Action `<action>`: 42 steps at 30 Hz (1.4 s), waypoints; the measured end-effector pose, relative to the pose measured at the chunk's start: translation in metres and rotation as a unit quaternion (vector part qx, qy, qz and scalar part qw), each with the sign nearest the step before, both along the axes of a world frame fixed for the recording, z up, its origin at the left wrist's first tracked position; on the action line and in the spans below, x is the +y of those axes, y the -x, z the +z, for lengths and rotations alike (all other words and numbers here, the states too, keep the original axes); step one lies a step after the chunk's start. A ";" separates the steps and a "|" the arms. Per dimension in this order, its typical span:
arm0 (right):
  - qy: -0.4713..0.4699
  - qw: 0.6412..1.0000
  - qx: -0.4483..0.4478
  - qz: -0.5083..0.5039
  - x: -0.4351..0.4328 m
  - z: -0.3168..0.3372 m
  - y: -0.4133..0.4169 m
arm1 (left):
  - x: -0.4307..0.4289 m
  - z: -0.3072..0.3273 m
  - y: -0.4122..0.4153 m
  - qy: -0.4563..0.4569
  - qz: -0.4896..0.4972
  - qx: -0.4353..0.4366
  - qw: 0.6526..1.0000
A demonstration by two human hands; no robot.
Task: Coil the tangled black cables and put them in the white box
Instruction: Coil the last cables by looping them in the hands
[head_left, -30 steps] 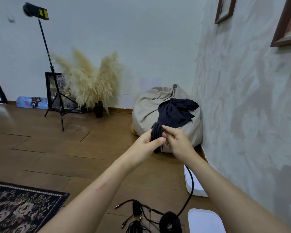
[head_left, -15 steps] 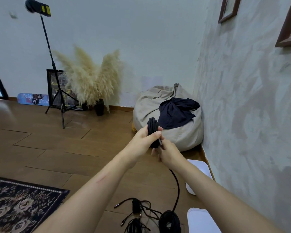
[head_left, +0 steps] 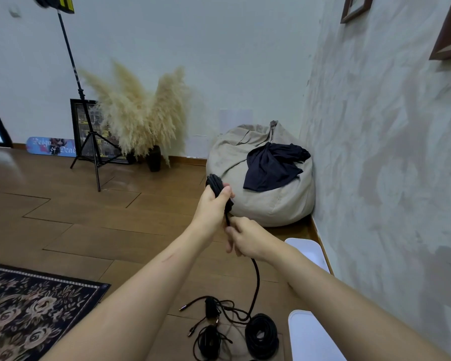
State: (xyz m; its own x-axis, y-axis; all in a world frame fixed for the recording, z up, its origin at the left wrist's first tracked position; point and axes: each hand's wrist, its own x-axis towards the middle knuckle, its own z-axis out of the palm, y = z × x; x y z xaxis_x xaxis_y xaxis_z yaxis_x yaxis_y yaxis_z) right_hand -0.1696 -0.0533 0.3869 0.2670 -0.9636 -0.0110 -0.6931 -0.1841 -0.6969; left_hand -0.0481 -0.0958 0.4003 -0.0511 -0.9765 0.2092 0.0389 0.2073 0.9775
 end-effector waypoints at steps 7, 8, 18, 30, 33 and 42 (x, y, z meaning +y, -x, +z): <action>0.021 0.996 0.067 0.058 -0.002 0.017 0.013 | -0.014 -0.018 -0.009 0.025 0.019 -0.177 0.984; 0.025 0.995 0.066 0.064 -0.002 0.021 0.017 | -0.014 -0.020 -0.010 0.023 0.003 -0.198 0.980; 0.234 0.971 -0.016 -0.046 -0.003 0.049 0.069 | 0.020 -0.002 0.003 0.015 -0.226 -0.188 0.956; 0.163 0.986 -0.024 -0.028 -0.005 0.051 0.086 | 0.025 -0.003 -0.004 0.096 -0.120 -0.260 0.953; 0.181 0.982 -0.035 -0.040 -0.004 0.051 0.089 | 0.025 -0.001 -0.007 0.095 -0.116 -0.241 0.959; 0.286 0.942 -0.158 -0.083 0.001 0.064 0.076 | 0.036 0.002 0.004 0.086 -0.147 -0.210 0.963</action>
